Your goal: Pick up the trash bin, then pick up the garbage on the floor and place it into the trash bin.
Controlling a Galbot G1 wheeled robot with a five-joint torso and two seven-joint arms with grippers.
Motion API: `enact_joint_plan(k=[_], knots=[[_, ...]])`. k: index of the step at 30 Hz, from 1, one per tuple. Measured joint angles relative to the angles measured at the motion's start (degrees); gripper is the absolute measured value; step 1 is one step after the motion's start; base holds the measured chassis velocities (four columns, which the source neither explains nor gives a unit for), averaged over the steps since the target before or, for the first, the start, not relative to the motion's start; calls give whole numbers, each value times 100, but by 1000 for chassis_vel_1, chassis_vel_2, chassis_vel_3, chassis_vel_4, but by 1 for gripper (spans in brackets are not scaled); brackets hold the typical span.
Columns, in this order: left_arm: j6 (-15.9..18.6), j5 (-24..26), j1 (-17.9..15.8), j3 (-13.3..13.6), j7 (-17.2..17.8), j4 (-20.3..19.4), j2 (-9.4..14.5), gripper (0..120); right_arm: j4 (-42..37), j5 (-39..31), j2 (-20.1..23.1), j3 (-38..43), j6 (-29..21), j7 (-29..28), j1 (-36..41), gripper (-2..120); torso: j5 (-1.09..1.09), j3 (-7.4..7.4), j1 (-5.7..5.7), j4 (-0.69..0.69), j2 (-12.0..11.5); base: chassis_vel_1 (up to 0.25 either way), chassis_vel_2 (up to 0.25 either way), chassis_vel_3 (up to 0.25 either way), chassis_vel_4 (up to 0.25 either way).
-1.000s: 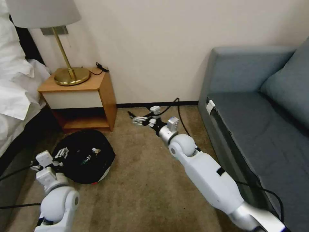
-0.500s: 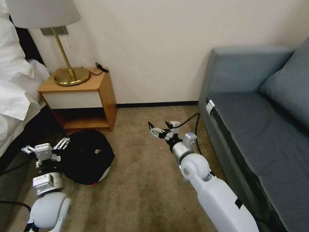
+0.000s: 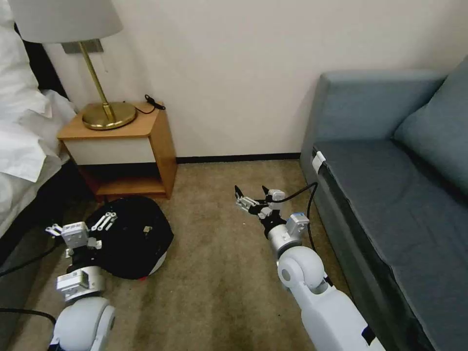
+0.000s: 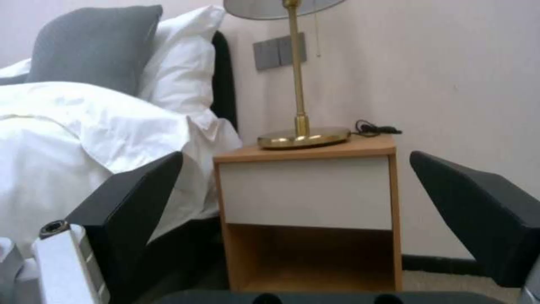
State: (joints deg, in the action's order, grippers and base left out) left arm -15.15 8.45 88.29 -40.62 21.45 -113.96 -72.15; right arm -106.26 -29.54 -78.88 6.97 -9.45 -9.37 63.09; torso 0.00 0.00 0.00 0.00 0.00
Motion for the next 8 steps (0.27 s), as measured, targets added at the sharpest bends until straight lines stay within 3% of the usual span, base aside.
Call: enact_joint_plan(k=[8], knots=[[4, 0, -1, 0, 1, 4, -2, 100, 4, -1, 2, -8, 3, 9, -14, 100, 0, 0, 0, 0, 0, 0, 0, 0, 0]])
